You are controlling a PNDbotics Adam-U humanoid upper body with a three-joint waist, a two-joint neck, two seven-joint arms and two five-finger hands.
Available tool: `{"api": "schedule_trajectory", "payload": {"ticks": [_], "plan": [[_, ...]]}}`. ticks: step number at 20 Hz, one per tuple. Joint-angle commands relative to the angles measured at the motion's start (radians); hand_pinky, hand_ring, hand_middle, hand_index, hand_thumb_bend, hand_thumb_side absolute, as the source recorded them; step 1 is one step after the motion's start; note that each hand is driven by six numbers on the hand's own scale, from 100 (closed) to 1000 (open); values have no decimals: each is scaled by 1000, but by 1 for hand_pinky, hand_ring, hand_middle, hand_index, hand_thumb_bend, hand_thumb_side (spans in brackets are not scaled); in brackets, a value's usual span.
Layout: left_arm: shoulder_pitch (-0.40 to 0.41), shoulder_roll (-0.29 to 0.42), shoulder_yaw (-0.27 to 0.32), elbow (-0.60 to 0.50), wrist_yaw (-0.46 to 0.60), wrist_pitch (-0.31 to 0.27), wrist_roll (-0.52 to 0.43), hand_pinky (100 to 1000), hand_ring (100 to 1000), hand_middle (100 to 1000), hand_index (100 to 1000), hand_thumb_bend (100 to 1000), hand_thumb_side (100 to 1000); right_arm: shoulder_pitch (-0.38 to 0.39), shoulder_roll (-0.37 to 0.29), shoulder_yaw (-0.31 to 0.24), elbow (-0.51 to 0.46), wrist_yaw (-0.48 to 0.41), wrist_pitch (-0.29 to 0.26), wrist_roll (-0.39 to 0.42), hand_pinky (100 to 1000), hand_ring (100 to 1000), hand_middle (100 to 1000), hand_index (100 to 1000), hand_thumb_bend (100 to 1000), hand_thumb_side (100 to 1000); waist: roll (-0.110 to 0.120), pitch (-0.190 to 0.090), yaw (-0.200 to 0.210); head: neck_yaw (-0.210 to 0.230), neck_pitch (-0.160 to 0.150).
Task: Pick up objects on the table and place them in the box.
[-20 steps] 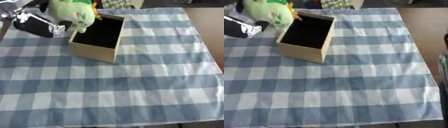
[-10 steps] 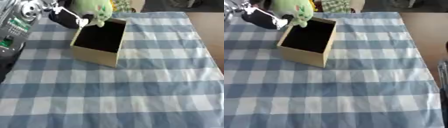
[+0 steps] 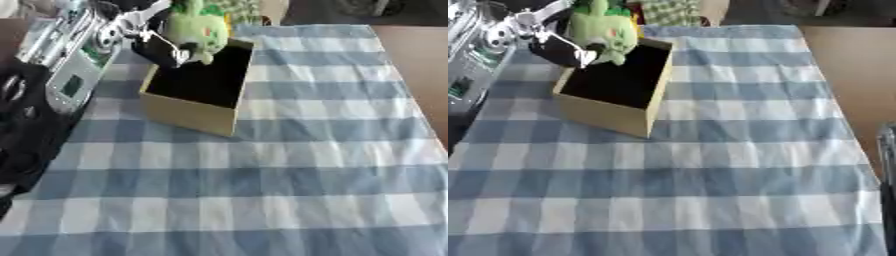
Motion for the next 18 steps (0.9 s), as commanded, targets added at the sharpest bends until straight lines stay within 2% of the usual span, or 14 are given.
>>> {"api": "schedule_trajectory", "payload": {"ticks": [1, 5, 7, 8, 10, 11, 12, 16, 18], "plan": [[-25, -17, 24, 63, -43, -22, 38, 167, 374, 479, 649, 100, 214, -13, -8, -2, -15, -7, 0, 4, 782, 614, 594, 778, 100, 760, 0, -14, -3, 1, -14], [-35, -51, 46, 159, -100, -68, 96, 227, 424, 506, 680, 100, 252, -16, -3, -2, -15, -8, 3, 6, 782, 614, 593, 778, 100, 761, -4, -10, -5, 2, -18], [-40, -63, 54, 203, -123, -93, 125, 349, 500, 559, 717, 251, 317, -16, -1, -2, -15, -8, 4, 6, 782, 613, 593, 778, 100, 762, -5, -9, -6, 1, -17], [-41, -67, 56, 220, -133, -105, 139, 463, 569, 617, 750, 368, 366, -15, -1, -3, -15, -8, 5, 7, 781, 613, 592, 778, 100, 762, -5, -9, -6, 1, -16], [-42, -72, 60, 244, -154, -128, 168, 556, 638, 686, 795, 495, 424, -15, 1, -3, -15, -7, 7, 7, 781, 613, 592, 778, 100, 762, -5, -9, -6, 1, -15], [-42, -73, 61, 252, -163, -137, 179, 561, 645, 693, 799, 510, 431, -14, 2, -4, -15, -7, 8, 7, 781, 613, 592, 778, 100, 762, -4, -9, -6, 1, -15], [-43, -74, 62, 257, -171, -144, 187, 593, 698, 753, 823, 618, 476, -14, 2, -4, -15, -6, 9, 7, 781, 612, 592, 778, 100, 762, -4, -9, -6, 0, -14], [-45, -75, 63, 260, -207, -159, 193, 617, 741, 791, 859, 757, 521, -12, 6, -5, -15, -5, 13, 8, 781, 612, 592, 778, 100, 763, -4, -11, -7, -1, -11], [-45, -75, 63, 256, -220, -161, 188, 605, 737, 782, 853, 712, 514, -12, 7, -5, -15, -5, 14, 8, 781, 612, 592, 778, 100, 763, -3, -13, -7, -2, -10]]}}
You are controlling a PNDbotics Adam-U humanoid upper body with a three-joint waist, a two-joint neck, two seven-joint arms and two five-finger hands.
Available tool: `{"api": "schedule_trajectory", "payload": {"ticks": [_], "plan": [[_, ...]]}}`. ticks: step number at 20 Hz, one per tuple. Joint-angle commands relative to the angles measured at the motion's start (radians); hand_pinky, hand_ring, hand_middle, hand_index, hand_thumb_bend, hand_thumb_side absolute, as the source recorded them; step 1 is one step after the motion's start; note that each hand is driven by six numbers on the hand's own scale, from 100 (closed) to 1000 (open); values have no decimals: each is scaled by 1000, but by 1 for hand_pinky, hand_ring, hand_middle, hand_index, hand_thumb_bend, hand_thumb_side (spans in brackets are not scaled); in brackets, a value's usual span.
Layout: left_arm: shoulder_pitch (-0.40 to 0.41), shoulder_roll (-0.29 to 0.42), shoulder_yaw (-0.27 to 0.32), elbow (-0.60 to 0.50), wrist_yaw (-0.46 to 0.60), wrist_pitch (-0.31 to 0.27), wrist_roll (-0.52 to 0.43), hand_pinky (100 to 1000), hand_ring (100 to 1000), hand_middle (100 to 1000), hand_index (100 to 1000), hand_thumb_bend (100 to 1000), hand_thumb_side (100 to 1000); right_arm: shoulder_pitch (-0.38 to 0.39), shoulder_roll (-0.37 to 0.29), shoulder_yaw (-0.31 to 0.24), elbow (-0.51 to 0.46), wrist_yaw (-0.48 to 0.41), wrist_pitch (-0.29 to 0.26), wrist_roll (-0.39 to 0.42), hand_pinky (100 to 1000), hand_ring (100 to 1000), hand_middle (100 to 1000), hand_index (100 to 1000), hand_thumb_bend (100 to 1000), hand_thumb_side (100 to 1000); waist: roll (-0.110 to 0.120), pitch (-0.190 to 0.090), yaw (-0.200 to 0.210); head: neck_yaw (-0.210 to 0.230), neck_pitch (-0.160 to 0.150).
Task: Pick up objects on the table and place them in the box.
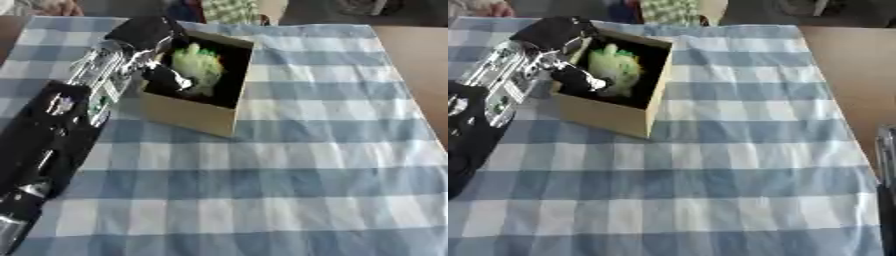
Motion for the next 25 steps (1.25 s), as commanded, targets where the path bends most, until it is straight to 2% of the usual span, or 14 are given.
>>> {"api": "schedule_trajectory", "payload": {"ticks": [1, 3, 9, 10, 11, 20, 25], "plan": [[-30, 3, 12, -17, -23, -6, -1, 586, 723, 771, 847, 666, 505, -6, -9, -5, -15, -4, 4, 0, 781, 612, 592, 778, 100, 763, 2, -22, -3, -3, -5], [-30, 4, 13, -26, -28, -6, 0, 577, 715, 766, 842, 612, 494, -5, -8, -5, -15, -4, 5, 0, 781, 613, 592, 778, 100, 763, 3, -25, -3, -3, -3], [-33, 9, 14, -57, -31, 4, -14, 569, 709, 763, 841, 619, 505, -3, -7, -5, -15, -5, 8, 0, 781, 613, 592, 778, 100, 763, 5, -30, -3, -5, -1], [-35, 9, 16, -63, -29, 7, -14, 517, 656, 728, 829, 531, 517, -2, -7, -6, -15, -5, 8, 0, 781, 613, 592, 778, 100, 763, 5, -32, -3, -6, 0], [-38, 10, 27, -77, -20, 14, -8, 503, 642, 717, 825, 516, 523, 0, -7, -7, -15, -5, 9, 0, 781, 613, 592, 778, 100, 763, 5, -35, -2, -7, 3], [-48, 59, 71, -281, 77, 76, -6, 429, 569, 655, 774, 405, 531, 11, -13, -11, -15, -2, 12, -5, 782, 614, 593, 778, 100, 762, 9, -51, 10, -16, 14], [-10, 124, 92, -410, 151, 76, 5, 393, 537, 629, 765, 364, 517, 17, -19, -16, -15, 3, 11, -12, 783, 615, 594, 778, 100, 761, 9, -56, 20, -30, 21]]}}
